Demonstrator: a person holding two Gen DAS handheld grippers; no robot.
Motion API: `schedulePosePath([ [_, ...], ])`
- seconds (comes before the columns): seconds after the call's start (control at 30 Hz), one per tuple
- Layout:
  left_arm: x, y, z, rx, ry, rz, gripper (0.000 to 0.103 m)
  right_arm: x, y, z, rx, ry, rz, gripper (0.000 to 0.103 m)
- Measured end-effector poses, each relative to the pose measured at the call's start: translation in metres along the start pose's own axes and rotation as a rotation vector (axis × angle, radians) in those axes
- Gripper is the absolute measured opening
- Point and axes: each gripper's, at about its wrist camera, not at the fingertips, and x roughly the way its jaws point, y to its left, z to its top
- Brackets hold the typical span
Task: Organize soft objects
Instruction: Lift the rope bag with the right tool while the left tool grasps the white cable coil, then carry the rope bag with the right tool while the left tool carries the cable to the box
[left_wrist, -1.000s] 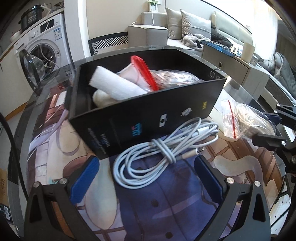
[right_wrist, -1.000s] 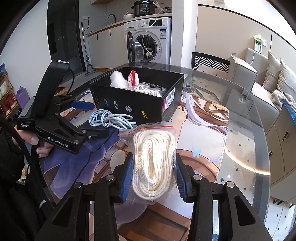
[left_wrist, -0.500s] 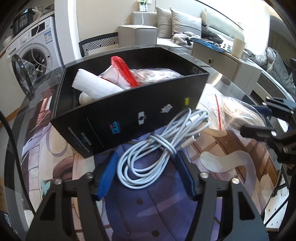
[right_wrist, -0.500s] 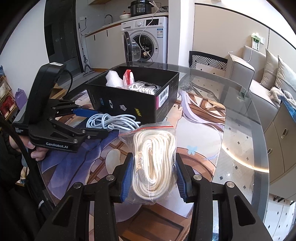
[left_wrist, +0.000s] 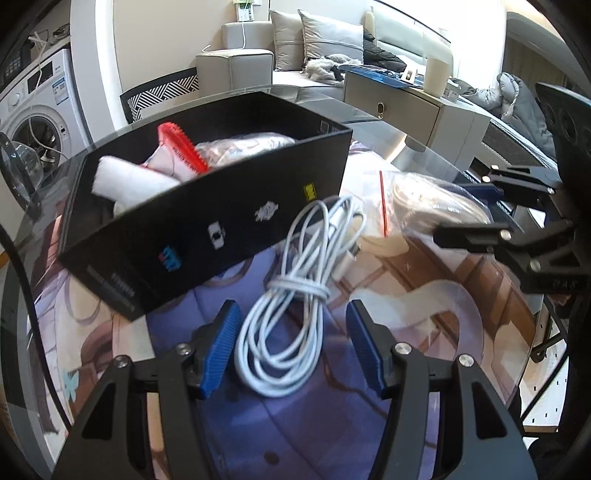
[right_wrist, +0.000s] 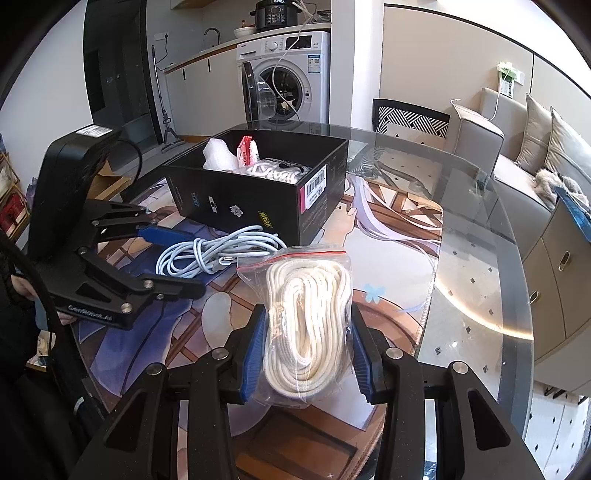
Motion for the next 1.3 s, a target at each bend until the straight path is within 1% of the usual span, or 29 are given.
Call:
schedulePosePath([
  [0.13, 0.006, -0.004, 0.006, 0.022, -0.005, 0.003, 0.058, 0.000, -0.002, -0.001, 0.005, -0.001, -0.002, 0.042],
  [0.17, 0.007, -0.005, 0.006, 0.026, -0.008, 0.000, 0.054, 0.000, -0.003, -0.001, 0.007, -0.001, -0.002, 0.042],
  [0.2, 0.007, -0.007, 0.006, 0.038, -0.016, -0.002, 0.044, 0.000, -0.003, -0.001, 0.008, -0.002, -0.002, 0.042],
  [0.27, 0.007, -0.010, 0.007, 0.058, -0.026, -0.016, 0.039, -0.001, -0.004, -0.001, 0.012, -0.005, -0.003, 0.042],
  [0.3, 0.006, -0.011, 0.006, 0.066, -0.030, -0.030, 0.033, -0.001, -0.005, -0.001, 0.013, -0.006, -0.002, 0.042],
  [0.33, 0.005, -0.013, 0.006, 0.075, -0.033, -0.048, 0.031, -0.001, -0.005, -0.001, 0.015, -0.008, -0.003, 0.042],
  [0.4, 0.003, -0.015, 0.005, 0.081, -0.036, -0.048, 0.031, -0.002, -0.005, -0.002, 0.017, -0.010, -0.003, 0.042],
  [0.47, 0.001, -0.015, 0.003, 0.069, -0.043, -0.070, 0.031, -0.003, -0.006, -0.002, 0.019, -0.014, -0.004, 0.042],
  [0.67, -0.013, -0.009, -0.003, 0.039, -0.066, -0.082, 0.031, -0.013, -0.004, 0.001, 0.016, -0.048, -0.002, 0.042],
  [0.93, -0.054, 0.001, -0.006, -0.002, -0.154, -0.097, 0.031, -0.038, 0.008, 0.015, -0.002, -0.136, 0.011, 0.042],
  [1.03, -0.068, 0.007, -0.005, -0.028, -0.187, -0.090, 0.031, -0.044, 0.014, 0.021, -0.001, -0.161, 0.014, 0.042],
  [1.13, -0.079, 0.018, -0.002, -0.055, -0.212, -0.063, 0.031, -0.045, 0.018, 0.029, 0.012, -0.171, 0.017, 0.042],
  [1.3, -0.090, 0.037, 0.010, -0.108, -0.236, -0.010, 0.031, -0.036, 0.020, 0.047, 0.042, -0.151, 0.020, 0.042],
])
